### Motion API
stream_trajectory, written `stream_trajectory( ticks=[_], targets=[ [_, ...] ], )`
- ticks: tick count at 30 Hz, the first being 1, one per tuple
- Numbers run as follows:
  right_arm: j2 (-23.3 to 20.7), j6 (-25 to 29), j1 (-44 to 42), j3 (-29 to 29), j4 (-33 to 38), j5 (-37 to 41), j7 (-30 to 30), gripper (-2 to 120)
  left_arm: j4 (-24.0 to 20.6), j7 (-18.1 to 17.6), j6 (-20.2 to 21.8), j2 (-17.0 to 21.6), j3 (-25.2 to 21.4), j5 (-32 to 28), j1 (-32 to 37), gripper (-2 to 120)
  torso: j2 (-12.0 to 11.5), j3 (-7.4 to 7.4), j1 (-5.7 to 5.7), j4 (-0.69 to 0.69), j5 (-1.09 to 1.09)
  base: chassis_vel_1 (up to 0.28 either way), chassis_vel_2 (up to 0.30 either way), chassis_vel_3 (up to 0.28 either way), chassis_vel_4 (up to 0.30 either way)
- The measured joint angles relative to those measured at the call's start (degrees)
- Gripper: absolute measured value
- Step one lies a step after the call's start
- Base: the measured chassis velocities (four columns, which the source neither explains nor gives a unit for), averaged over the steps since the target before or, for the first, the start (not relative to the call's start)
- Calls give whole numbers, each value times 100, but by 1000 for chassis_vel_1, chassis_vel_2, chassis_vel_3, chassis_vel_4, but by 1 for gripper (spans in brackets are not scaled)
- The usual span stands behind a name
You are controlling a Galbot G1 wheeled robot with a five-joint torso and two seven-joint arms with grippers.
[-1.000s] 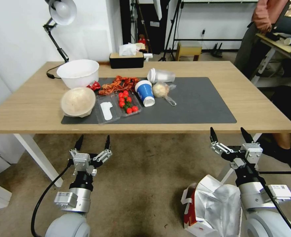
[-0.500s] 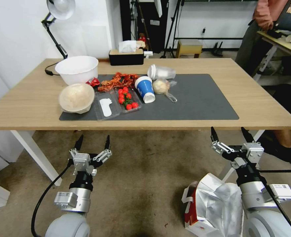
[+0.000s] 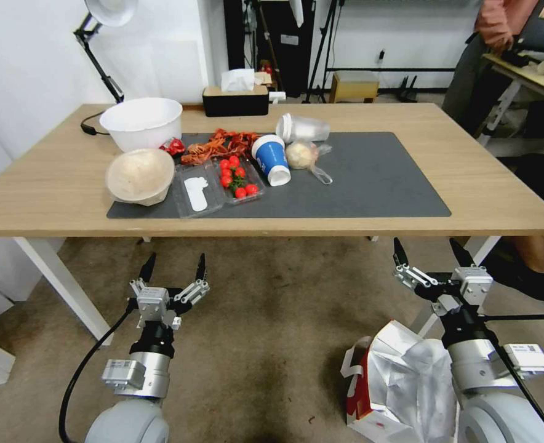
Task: Pick up the food delivery bag from the floor and place it on the table.
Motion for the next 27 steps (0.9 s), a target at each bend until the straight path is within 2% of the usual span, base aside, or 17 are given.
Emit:
stream_trajectory(
  ticks=[27],
  targets=[
    [-18,-5,50,37,-71,32,-56,100,51,22,1,-13,19,33,-10,97,-664,-410,-255,0,0,0,0,0,0]
  ],
)
